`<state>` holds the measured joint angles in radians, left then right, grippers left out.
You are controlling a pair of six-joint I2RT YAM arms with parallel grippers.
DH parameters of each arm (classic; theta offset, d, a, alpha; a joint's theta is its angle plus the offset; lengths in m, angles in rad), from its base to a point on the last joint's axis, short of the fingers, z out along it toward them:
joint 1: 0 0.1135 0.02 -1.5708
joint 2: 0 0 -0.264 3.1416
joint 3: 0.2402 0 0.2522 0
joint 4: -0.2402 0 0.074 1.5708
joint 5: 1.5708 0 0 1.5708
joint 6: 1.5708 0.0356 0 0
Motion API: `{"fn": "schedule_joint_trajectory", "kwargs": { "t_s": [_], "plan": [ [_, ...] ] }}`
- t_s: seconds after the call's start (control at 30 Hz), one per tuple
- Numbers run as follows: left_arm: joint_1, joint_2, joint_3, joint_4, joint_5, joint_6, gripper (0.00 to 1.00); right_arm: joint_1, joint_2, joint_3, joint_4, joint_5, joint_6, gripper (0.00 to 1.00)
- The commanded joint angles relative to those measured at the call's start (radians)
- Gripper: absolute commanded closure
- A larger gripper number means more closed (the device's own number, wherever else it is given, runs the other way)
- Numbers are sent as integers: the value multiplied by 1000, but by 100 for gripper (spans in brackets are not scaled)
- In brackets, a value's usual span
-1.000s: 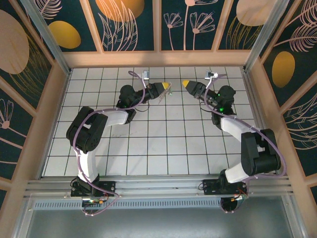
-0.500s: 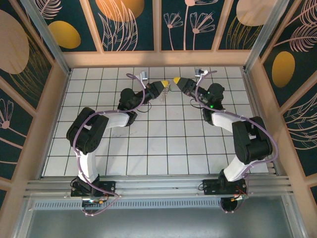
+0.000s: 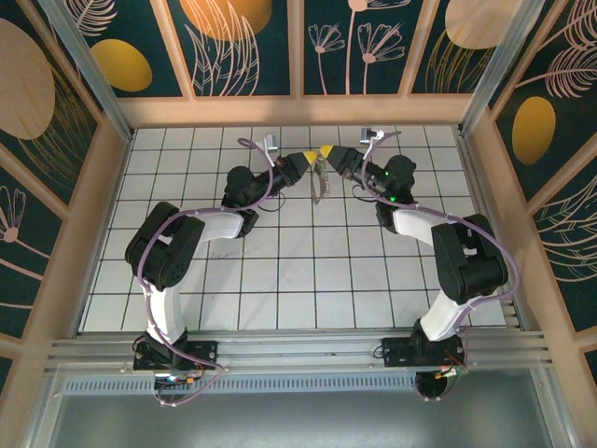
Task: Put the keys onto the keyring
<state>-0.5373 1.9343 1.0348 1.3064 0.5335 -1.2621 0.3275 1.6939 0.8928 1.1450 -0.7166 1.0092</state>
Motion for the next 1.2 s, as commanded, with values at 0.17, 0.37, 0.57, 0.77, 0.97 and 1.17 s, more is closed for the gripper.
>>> {"fn": "schedule_joint_trajectory", "kwargs": {
  "t_s": [0.17,0.37,0.57,0.77,0.97,1.17],
  "plan": [
    [-7,-32,20,60,0,4,100,15,18,37,45,-31,-1,79],
    [-7,-35,22,57,3,7,100,16,21,37,35,-35,-7,86],
    [-9,-33,25,51,5,10,100,18,29,47,25,-44,-11,85],
    [-8,-33,26,47,6,15,100,19,35,51,21,-49,-17,94],
    [-9,-37,28,31,9,25,100,14,38,57,7,-54,-33,100],
    [1,-100,40,-153,3,172,70,-27,32,80,-56,-99,-85,100]
  ]
}}
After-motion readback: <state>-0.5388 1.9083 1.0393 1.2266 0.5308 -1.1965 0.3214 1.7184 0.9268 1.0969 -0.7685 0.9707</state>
